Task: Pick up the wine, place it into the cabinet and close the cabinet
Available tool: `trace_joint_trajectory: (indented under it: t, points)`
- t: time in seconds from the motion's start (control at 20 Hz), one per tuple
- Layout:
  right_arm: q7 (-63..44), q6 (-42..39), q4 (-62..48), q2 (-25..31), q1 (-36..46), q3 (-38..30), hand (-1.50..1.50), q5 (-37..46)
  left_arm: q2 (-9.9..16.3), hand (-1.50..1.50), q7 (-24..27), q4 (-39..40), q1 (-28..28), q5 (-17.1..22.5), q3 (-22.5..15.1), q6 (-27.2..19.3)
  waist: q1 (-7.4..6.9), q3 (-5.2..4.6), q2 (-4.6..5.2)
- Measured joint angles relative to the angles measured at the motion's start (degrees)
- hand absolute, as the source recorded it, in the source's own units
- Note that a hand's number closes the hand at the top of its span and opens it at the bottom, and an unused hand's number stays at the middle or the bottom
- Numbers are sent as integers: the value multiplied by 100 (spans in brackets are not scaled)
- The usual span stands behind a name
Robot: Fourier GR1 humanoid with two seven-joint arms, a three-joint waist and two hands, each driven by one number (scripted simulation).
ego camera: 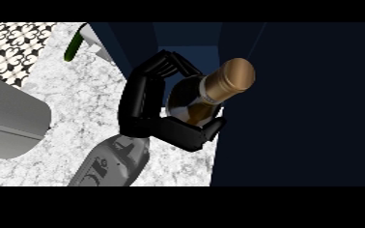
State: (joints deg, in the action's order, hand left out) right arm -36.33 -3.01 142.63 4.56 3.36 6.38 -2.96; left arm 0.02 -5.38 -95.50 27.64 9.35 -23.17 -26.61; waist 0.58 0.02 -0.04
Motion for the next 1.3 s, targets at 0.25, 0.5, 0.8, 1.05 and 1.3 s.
trace_joint_trajectory:
  t: [0.25,0.5,0.8,1.05,1.3]
  points:
    - [-54,-30,-1,-8,40,27,-150,-8,0,150,139,397,329,-12,-129,-333,2,0,1]
    - [-126,-37,10,10,134,-31,-150,-19,-1,150,472,823,494,121,-207,-532,9,-2,2]
    - [-86,-68,7,-14,54,25,-150,8,-1,150,855,1070,410,510,-217,-632,3,-1,1]
    - [-167,-62,29,-3,90,-32,-150,-17,-1,150,1425,1439,275,889,-291,-718,19,-3,3]
    - [-103,-101,6,3,120,-85,-150,-21,-1,150,1889,2062,362,912,-411,-800,21,-2,7]
